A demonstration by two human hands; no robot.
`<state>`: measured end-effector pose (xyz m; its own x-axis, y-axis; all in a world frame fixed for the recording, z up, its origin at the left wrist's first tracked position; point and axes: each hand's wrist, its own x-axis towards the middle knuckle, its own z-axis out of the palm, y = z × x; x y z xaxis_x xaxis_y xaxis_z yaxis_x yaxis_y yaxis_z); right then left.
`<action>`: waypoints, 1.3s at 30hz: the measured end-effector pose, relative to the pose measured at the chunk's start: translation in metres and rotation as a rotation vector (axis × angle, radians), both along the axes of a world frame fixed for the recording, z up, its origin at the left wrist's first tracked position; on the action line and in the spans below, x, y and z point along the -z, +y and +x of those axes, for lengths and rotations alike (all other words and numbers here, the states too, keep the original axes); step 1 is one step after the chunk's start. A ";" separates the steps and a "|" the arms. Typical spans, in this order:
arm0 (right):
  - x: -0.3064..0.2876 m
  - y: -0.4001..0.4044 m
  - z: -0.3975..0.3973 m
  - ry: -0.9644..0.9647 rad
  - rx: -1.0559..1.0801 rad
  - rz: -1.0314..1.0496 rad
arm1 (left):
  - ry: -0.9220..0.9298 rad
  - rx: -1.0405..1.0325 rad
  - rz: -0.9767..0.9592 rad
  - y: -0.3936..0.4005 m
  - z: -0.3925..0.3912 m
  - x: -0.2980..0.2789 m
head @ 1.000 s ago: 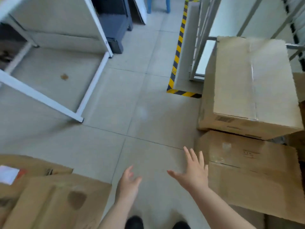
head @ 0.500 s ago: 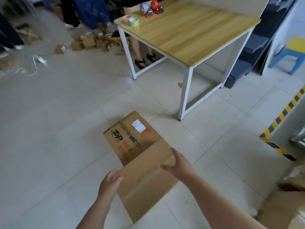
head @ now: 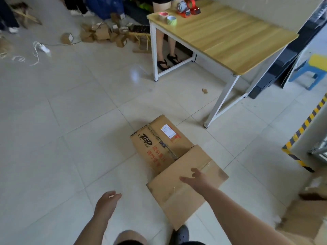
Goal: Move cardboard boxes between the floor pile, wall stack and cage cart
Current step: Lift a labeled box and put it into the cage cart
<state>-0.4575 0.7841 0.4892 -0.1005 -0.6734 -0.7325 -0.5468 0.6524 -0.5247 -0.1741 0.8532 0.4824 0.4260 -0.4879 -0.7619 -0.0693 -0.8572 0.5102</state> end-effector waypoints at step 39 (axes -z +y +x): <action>0.500 -0.195 0.184 0.095 1.022 0.438 | -0.351 1.086 -0.013 -0.481 0.111 0.498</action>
<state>-0.2735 0.5887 -0.0104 -0.5277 0.0723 -0.8463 0.3275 0.9367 -0.1242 -0.0632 0.3718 -0.0159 -0.0373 -0.7361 -0.6759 -0.9115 -0.2522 0.3249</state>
